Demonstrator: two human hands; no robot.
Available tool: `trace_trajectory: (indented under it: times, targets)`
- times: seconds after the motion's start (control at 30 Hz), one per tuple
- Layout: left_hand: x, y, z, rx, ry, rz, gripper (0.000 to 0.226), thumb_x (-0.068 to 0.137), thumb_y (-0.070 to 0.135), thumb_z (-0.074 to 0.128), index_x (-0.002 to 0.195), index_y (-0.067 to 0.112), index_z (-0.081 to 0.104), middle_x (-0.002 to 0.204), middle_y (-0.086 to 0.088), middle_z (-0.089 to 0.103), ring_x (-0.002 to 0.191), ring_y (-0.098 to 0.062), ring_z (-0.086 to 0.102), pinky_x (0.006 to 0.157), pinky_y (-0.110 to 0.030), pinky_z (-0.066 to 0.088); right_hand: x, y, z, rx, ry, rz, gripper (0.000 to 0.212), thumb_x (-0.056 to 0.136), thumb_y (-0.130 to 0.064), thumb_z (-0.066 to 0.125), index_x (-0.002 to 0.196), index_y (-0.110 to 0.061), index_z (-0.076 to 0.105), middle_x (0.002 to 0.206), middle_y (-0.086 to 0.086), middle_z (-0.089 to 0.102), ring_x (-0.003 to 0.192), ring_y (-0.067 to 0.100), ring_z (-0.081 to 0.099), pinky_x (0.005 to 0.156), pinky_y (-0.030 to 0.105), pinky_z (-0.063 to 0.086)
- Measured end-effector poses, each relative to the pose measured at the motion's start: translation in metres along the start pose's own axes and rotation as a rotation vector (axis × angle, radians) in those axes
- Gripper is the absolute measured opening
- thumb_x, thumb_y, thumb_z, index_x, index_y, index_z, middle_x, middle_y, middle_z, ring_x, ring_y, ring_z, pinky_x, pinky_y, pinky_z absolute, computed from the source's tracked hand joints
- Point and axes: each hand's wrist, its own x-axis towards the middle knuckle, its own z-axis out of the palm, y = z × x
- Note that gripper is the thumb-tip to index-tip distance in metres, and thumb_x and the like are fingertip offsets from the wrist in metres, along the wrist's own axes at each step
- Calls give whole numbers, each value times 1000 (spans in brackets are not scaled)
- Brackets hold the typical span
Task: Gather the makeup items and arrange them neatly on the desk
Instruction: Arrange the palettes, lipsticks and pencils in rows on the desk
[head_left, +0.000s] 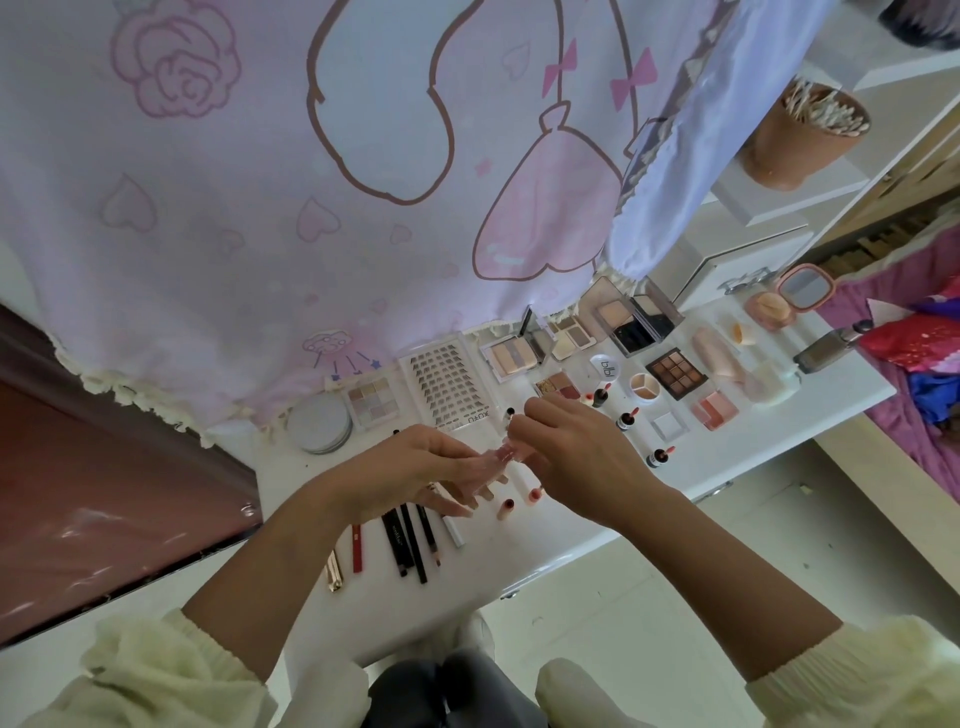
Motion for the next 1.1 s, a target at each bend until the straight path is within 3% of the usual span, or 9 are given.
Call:
trace_trajectory:
  times: [0.1, 0.17, 0.3, 0.5, 0.63, 0.83, 0.97, 1.1]
  targets:
    - [-3, -2, -4, -277, -84, -61, 47, 83, 26, 61, 115, -8, 63, 107, -15, 70, 84, -19, 68, 86, -45, 56, -1, 1, -1, 8, 69, -23, 27, 64, -6, 87, 78, -11, 66, 72, 1, 58, 60, 18, 50, 46, 29, 46]
    - [-6, -3, -6, -412, -158, -66, 41, 86, 25, 61, 112, -6, 65, 106, -17, 67, 76, -16, 65, 82, -45, 57, -1, 0, -1, -5, 126, -37, 25, 64, -3, 86, 77, -10, 66, 70, 2, 57, 59, 18, 49, 48, 25, 42]
    - [-10, 1, -5, -556, -210, -64, 32, 91, 21, 51, 109, -2, 64, 84, -10, 66, 62, -12, 57, 67, -37, 59, 2, -1, -2, -63, 224, -57, 22, 66, -7, 86, 78, -8, 68, 69, 4, 58, 61, 16, 48, 60, 20, 29]
    - [-11, 2, -8, -613, -236, -83, 36, 82, 25, 54, 95, -1, 74, 70, -7, 54, 57, -12, 50, 65, -36, 58, 5, 0, -3, -102, 283, -76, 20, 68, -11, 85, 79, -7, 69, 69, 5, 59, 60, 16, 50, 60, 21, 32]
    - [-10, 1, -9, -664, -262, -96, 38, 82, 25, 55, 97, -5, 72, 69, -6, 54, 56, -11, 51, 64, -36, 58, 7, 1, -3, -126, 312, -97, 20, 70, -10, 84, 81, -8, 67, 68, 4, 57, 60, 18, 47, 58, 25, 35]
    - [-8, 0, -11, -649, -275, -85, 38, 83, 24, 57, 102, -6, 70, 72, -7, 55, 59, -12, 53, 67, -37, 59, 8, 4, -1, -105, 321, -116, 40, 69, -7, 84, 90, -15, 51, 69, 4, 57, 60, 18, 48, 62, 24, 33]
    - [-12, -2, -19, -564, -221, -92, 35, 82, 23, 56, 100, -3, 73, 73, -8, 53, 61, -13, 52, 69, -39, 59, 5, 14, -6, -78, 316, -30, 19, 71, -2, 80, 80, -9, 65, 71, 3, 58, 62, 18, 49, 55, 28, 42]
    - [-15, -9, -27, -519, -161, -77, 37, 82, 23, 59, 107, -2, 70, 84, -12, 57, 67, -14, 56, 70, -42, 59, 5, 25, -20, -90, 280, 16, 8, 79, -9, 75, 78, -8, 67, 71, 3, 59, 62, 20, 51, 53, 32, 45]
